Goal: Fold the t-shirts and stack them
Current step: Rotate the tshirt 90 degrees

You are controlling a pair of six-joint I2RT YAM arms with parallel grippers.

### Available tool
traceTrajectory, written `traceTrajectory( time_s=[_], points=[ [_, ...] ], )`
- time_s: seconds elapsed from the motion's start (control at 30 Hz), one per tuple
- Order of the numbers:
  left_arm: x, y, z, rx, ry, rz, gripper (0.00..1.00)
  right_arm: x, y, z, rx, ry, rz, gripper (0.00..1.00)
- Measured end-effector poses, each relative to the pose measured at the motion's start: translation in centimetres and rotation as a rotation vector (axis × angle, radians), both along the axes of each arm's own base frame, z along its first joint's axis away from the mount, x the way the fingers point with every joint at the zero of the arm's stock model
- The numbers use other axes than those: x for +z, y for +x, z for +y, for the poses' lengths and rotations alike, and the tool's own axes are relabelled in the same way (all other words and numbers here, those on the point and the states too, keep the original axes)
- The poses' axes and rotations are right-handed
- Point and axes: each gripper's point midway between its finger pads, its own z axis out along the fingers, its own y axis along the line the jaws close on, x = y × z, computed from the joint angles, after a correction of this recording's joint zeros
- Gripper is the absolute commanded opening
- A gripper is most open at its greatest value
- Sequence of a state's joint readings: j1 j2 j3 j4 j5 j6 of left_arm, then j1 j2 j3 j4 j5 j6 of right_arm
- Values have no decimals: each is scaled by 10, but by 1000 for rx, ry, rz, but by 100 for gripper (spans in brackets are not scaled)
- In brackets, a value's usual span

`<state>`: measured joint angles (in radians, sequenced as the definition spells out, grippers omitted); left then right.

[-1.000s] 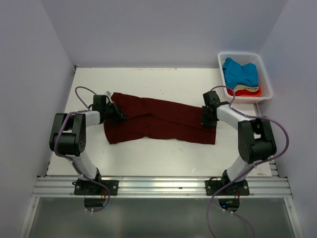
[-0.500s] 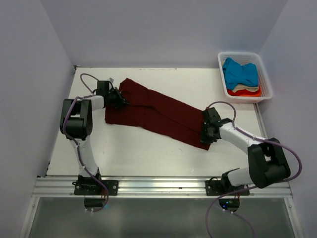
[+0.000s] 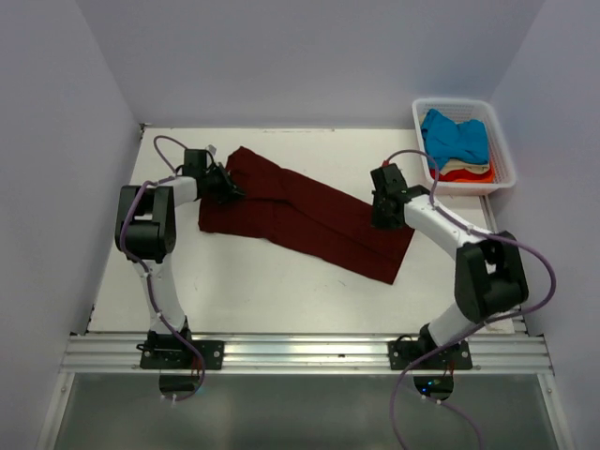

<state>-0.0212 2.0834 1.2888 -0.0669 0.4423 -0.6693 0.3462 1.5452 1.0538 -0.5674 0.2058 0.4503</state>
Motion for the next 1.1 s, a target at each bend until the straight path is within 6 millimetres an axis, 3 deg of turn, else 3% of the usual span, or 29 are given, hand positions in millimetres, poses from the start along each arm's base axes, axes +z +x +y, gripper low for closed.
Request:
traceTrajectory(
  time_s=[0.1,0.2,0.47,0.63,0.83,1.1],
  points=[
    [0,0,0,-1,1,-1,0,-23,19,0,-17,-52,44,0],
    [0,-2,0,-3,3,0,0,-57,18,-1,-18,-86,126,0],
    [1,-3,1,-4,5,2,0,-61,20,0,-17,-63,77,0],
    [0,3,-2,-12,-10,2,0,-63,1,6,8,-10,41,0],
    [0,29,-14,-47,-91,-22,11,-66,-46,46,136,61,29,0],
    [4,59,-36,-146,-222,-100,19,-66,-120,143,379,217,98,0]
  ],
)
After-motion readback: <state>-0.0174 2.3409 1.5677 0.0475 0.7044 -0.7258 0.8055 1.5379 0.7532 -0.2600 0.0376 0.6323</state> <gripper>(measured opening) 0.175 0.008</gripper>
